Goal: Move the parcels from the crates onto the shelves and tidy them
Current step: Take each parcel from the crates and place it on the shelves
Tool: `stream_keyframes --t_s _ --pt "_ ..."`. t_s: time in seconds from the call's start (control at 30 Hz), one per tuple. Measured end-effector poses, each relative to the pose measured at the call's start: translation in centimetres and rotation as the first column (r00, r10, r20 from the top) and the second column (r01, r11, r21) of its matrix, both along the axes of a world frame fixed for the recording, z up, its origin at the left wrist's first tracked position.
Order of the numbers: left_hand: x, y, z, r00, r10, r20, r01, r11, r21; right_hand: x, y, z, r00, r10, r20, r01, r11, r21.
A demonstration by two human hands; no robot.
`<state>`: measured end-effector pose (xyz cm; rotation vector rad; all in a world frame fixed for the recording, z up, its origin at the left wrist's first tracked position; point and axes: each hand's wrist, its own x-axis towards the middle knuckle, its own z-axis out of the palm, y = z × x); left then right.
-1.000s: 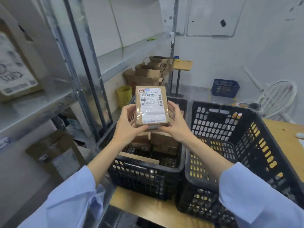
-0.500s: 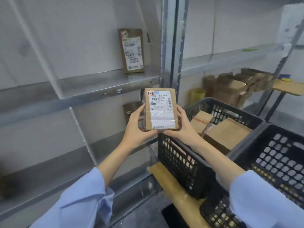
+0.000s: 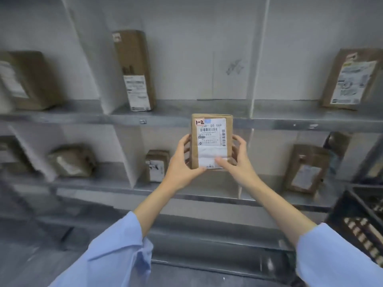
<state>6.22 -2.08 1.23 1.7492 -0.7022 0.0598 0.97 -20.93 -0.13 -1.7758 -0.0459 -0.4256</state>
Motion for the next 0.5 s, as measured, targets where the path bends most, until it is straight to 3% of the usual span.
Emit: stream_keyframes --t_s 0.3,0.5 --pt "5.0 22.6 2.2 0.939 0.329 0.097 -0.333 0.942 0.037 9.4 21.3 2.3 0.968 0.246 0.048 -0.244 0.969 -0.038" --pt "7.8 35.3 3.3 0.906 0.402 0.13 -0.412 0.909 0.064 13.9 33.8 3.3 0.944 0.317 0.088 -0.317 0.948 -0.018"
